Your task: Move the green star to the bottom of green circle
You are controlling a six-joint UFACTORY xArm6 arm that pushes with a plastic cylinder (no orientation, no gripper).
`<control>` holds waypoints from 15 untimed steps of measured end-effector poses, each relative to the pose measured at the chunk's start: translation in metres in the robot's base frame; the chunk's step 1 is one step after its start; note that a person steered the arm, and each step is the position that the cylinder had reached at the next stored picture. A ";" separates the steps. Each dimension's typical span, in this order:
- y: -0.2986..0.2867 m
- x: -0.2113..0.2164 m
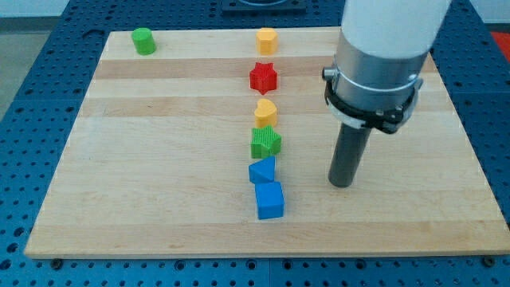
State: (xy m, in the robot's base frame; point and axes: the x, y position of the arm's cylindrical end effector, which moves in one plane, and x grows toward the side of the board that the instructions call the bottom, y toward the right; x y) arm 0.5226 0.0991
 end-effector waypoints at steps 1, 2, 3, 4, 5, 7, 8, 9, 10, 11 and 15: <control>-0.019 -0.011; -0.051 -0.012; -0.054 -0.016; -0.048 -0.024; -0.058 -0.036; -0.116 -0.074; -0.155 -0.075; -0.173 -0.072; -0.173 -0.055; -0.173 -0.034; -0.225 0.018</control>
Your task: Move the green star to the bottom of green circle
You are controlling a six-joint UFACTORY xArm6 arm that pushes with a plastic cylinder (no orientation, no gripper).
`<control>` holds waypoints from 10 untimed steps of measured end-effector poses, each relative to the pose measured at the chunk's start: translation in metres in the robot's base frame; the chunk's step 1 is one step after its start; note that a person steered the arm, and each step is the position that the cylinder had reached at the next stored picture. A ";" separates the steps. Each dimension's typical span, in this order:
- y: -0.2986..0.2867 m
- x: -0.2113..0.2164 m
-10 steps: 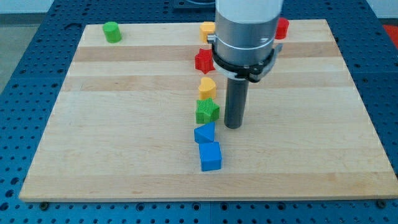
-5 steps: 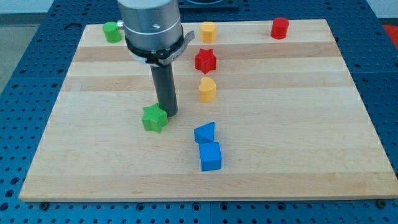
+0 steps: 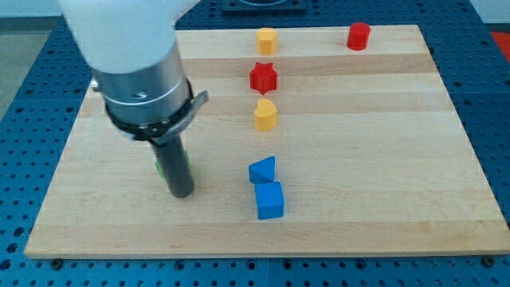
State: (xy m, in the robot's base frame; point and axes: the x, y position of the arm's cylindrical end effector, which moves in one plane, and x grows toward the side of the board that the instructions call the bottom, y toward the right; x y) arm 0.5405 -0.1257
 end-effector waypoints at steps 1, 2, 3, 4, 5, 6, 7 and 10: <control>-0.028 -0.001; -0.029 -0.007; -0.026 -0.012; -0.016 -0.016; -0.009 -0.024; -0.005 -0.038; 0.005 -0.053; 0.026 -0.148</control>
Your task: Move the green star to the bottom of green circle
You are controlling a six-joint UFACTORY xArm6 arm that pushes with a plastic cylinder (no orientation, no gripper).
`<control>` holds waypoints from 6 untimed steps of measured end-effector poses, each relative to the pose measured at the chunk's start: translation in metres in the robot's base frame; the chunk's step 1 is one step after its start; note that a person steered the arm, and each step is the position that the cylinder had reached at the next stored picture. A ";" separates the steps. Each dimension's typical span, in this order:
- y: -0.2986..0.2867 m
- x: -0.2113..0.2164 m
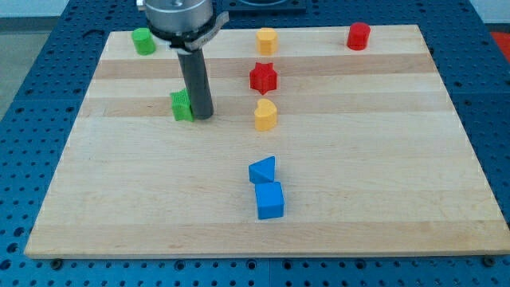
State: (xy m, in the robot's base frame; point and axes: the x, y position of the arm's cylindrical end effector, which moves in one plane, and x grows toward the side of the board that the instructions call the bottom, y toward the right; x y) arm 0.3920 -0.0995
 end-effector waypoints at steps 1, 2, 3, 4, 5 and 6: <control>-0.012 -0.015; -0.027 -0.015; -0.047 -0.014; -0.065 -0.010; -0.080 -0.002; -0.091 0.008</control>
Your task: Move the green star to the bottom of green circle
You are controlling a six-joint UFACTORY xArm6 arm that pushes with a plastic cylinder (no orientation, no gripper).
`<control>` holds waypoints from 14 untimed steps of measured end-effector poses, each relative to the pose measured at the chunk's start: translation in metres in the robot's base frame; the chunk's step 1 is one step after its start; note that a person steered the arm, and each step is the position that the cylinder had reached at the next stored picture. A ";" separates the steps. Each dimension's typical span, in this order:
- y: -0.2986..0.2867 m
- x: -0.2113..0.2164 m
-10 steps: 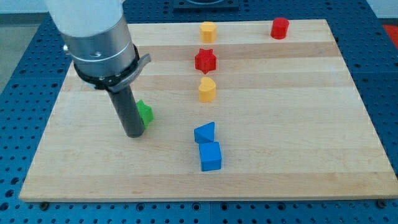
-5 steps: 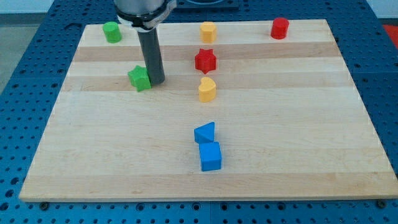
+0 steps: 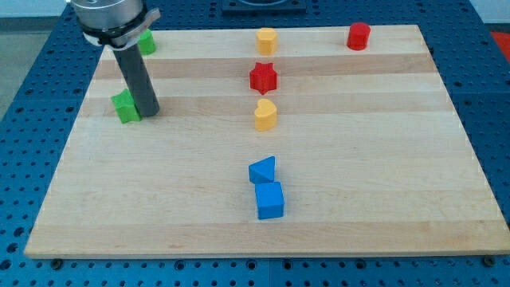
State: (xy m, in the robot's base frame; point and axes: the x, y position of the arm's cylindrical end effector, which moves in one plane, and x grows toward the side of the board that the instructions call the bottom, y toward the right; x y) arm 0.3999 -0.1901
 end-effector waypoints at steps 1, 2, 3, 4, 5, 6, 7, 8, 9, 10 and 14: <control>-0.011 0.011; -0.022 0.023; -0.037 0.030; -0.046 0.028; -0.046 0.012; -0.046 -0.007; -0.054 -0.011; -0.069 -0.011; -0.089 -0.012; -0.092 -0.029; -0.046 -0.081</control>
State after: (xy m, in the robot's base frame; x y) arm 0.3186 -0.2358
